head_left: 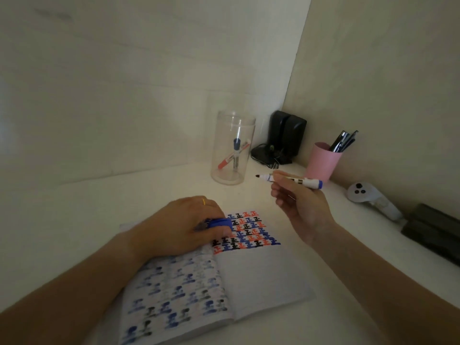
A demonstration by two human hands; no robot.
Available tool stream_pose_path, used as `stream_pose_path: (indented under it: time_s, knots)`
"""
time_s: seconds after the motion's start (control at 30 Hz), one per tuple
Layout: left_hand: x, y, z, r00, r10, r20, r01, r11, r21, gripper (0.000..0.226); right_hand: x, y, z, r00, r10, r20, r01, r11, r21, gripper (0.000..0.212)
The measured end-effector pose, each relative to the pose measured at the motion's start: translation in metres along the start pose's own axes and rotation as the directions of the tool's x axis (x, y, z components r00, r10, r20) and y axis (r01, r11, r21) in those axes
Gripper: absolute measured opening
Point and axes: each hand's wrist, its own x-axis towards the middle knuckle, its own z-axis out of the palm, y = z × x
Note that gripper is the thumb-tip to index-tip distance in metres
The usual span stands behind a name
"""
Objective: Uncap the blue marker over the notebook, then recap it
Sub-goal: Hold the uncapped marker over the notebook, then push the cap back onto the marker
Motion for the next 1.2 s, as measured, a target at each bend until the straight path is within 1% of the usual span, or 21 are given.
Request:
stream_pose_path:
  time_s: [0.07, 0.13, 0.17, 0.27, 0.33, 0.37, 0.4, 0.47, 0.53, 0.6, 0.67, 0.9, 1.0, 1.1, 1.2]
  knots:
    - [-0.001, 0.000, 0.001, 0.999, -0.030, -0.012, 0.030, 1.000, -0.001, 0.047, 0.004, 0.009, 0.005, 0.999, 0.003, -0.052, 0.002, 0.996, 0.093, 0.020]
    - [-0.001, 0.000, 0.005, 0.996, -0.080, -0.040, 0.079, 0.996, -0.038, 0.044, 0.005, 0.019, 0.003, 0.997, 0.006, -0.080, 0.006, 0.990, 0.139, 0.019]
    - [0.000, 0.000, 0.005, 0.992, -0.107, -0.063, 0.102, 0.991, -0.081, 0.045, 0.006, 0.022, 0.001, 0.997, -0.001, -0.078, 0.012, 0.990, 0.139, 0.019]
    - [0.001, 0.002, 0.006, 0.975, -0.170, -0.141, 0.126, 0.953, -0.277, 0.049, 0.010, 0.027, -0.004, 0.998, -0.039, -0.047, 0.041, 0.998, 0.049, 0.018]
    - [0.000, 0.003, 0.005, 0.963, -0.195, -0.187, 0.110, 0.916, -0.386, 0.043, 0.012, 0.029, -0.006, 0.998, -0.053, -0.037, 0.055, 0.997, 0.046, 0.016]
    - [0.000, 0.003, 0.004, 0.958, -0.209, -0.195, 0.116, 0.908, -0.403, 0.041, 0.013, 0.030, -0.006, 0.998, -0.059, -0.030, 0.060, 0.998, 0.034, 0.016]
    - [0.000, 0.003, 0.004, 0.956, -0.220, -0.192, 0.131, 0.911, -0.392, 0.039, 0.013, 0.031, -0.007, 0.997, -0.068, -0.024, 0.069, 0.998, 0.010, 0.016]
    - [0.003, 0.002, 0.005, 0.950, -0.235, -0.205, 0.167, 0.938, -0.304, 0.034, 0.012, 0.031, -0.008, 0.997, -0.081, -0.006, 0.081, 0.997, -0.017, 0.021]
    - [0.004, -0.001, 0.006, 0.935, -0.236, -0.264, 0.181, 0.959, -0.218, 0.023, 0.010, 0.030, -0.009, 0.997, -0.076, 0.022, 0.076, 0.997, -0.004, 0.030]
    - [0.005, -0.003, 0.004, 0.919, -0.231, -0.320, 0.180, 0.967, -0.179, 0.015, 0.010, 0.032, -0.009, 0.995, -0.070, 0.067, 0.067, 0.997, 0.043, 0.027]
    - [0.005, -0.004, 0.003, 0.916, -0.225, -0.333, 0.184, 0.971, -0.150, 0.013, 0.009, 0.032, -0.008, 0.991, -0.072, 0.110, 0.063, 0.995, 0.080, 0.021]
    - [0.005, -0.004, 0.003, 0.933, -0.183, -0.311, 0.159, 0.982, -0.099, 0.024, -0.001, 0.030, -0.002, 0.972, -0.095, 0.215, 0.093, 0.995, 0.021, 0.017]
    - [0.006, -0.002, 0.002, 0.938, -0.160, -0.307, 0.140, 0.986, -0.086, 0.027, -0.006, 0.031, 0.001, 0.956, -0.097, 0.277, 0.109, 0.994, -0.027, 0.024]
    - [0.005, 0.002, 0.001, 0.940, -0.136, -0.312, 0.112, 0.989, -0.094, 0.035, -0.009, 0.031, 0.003, 0.936, -0.093, 0.340, 0.119, 0.991, -0.058, 0.028]
    - [0.003, 0.004, -0.001, 0.933, -0.093, -0.348, 0.049, 0.990, -0.134, 0.028, -0.011, 0.028, 0.002, 0.918, -0.092, 0.386, 0.123, 0.991, -0.058, 0.029]
